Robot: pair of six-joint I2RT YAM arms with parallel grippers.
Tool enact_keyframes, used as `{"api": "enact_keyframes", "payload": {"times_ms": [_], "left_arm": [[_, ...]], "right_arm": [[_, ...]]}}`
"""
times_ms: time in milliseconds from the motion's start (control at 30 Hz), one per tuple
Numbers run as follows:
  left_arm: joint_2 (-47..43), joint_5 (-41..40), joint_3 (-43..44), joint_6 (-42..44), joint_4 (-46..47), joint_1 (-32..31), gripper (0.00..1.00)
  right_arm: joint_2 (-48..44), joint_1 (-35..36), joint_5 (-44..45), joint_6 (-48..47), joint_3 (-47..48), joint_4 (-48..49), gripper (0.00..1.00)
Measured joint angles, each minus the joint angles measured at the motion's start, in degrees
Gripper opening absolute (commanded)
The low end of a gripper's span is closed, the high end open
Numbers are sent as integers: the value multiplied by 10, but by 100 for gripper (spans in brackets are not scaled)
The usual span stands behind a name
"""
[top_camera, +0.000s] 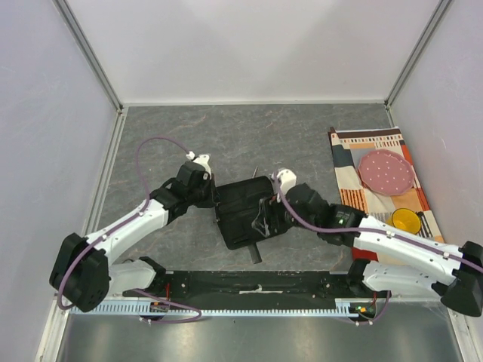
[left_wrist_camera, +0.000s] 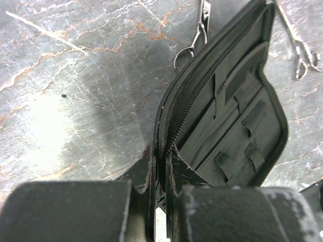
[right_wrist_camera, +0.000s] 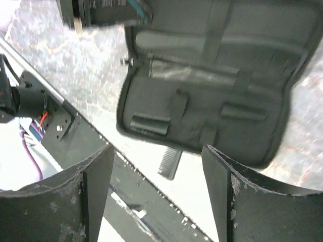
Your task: Sort the hair-cutting tools
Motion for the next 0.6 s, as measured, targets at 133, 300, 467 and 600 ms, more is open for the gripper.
{"api": "enact_keyframes", "payload": {"times_ms": [133, 300, 467, 600], "left_arm": [[-31, 0, 2, 0, -9, 0, 2], [-35, -10, 16, 0, -24, 0, 2], [-31, -32, 33, 7, -32, 0, 2], [-14, -45, 50, 15, -36, 4, 2]], "right_arm": [[16, 105, 69, 45, 0, -35, 77], [82, 203, 152, 101, 0, -58, 77], [168, 230, 211, 148, 1, -65, 76], [222, 243, 241, 177, 2, -65, 72]]}}
